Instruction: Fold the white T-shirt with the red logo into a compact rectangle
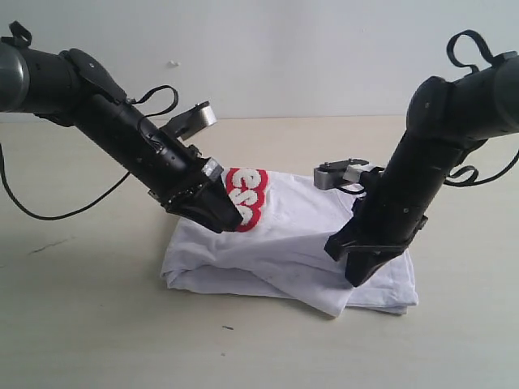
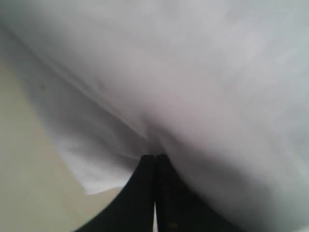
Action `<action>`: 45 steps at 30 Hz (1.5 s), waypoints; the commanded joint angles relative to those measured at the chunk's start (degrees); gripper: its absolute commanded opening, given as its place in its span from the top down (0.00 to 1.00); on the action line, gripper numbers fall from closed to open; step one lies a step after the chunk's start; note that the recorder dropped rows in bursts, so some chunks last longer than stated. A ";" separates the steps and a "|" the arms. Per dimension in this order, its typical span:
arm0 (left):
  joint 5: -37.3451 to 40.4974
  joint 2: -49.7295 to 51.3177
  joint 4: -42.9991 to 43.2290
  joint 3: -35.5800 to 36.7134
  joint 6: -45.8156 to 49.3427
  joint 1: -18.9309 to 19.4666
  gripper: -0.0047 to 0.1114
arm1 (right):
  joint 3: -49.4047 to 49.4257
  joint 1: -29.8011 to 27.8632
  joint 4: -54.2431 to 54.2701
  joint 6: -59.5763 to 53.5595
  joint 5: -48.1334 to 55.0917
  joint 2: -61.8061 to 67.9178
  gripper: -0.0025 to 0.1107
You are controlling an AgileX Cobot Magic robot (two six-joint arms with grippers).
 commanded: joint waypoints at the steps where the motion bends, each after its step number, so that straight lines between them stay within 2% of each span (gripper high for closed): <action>1: 1.61 -0.70 -2.36 0.02 -0.21 -0.09 0.62 | 0.00 0.25 -9.20 12.92 -9.74 0.00 0.98; 4: 1.61 -0.70 -2.36 0.02 -0.21 -0.09 0.62 | 0.00 0.25 -12.76 18.69 -14.57 -0.35 0.98; 9: 1.74 -0.48 -2.36 0.02 -0.21 -0.20 0.62 | 0.00 0.25 -12.64 22.46 -21.45 -2.71 0.98; 13: 1.74 -0.36 -2.48 0.02 -0.21 -0.20 0.62 | 0.00 0.25 -12.20 19.77 -19.78 -4.09 0.98; 15: 2.02 -0.38 -2.69 0.02 -0.21 -0.20 0.62 | 0.00 -0.11 -15.70 22.09 -18.70 -4.09 0.98; 17: 2.02 -0.38 -3.11 0.02 -0.21 -0.63 0.62 | 0.00 -0.50 -23.91 32.47 -18.55 -4.19 0.98; 20: 1.13 -0.38 -3.53 0.02 0.15 -3.42 0.62 | 0.00 -0.50 -32.15 40.75 -19.92 -4.84 0.98; 24: -4.41 -0.38 -3.18 0.02 0.15 -5.01 0.62 | 0.00 -0.50 -30.84 40.94 -22.91 -5.98 0.98; 27: -12.75 -0.33 -2.27 0.02 -0.95 -5.53 0.62 | 0.00 -0.39 -27.76 40.94 -27.14 -6.93 0.98; 31: -16.58 1.35 -3.80 0.02 -0.95 -6.87 0.62 | 0.00 -0.39 -20.50 33.60 -28.37 -5.34 0.98; 37: -30.34 2.03 -18.14 0.02 6.33 -11.96 0.62 | 0.00 -0.39 -22.07 38.07 -34.92 -4.92 0.98; 41: -37.17 3.02 -19.22 0.02 7.20 -15.61 0.62 | 0.00 -0.60 -24.85 42.62 -37.03 -4.88 0.98; 45: -38.90 5.98 -19.12 -0.17 7.20 -18.14 0.62 | 0.00 -0.58 -25.91 43.32 -36.49 -4.88 0.98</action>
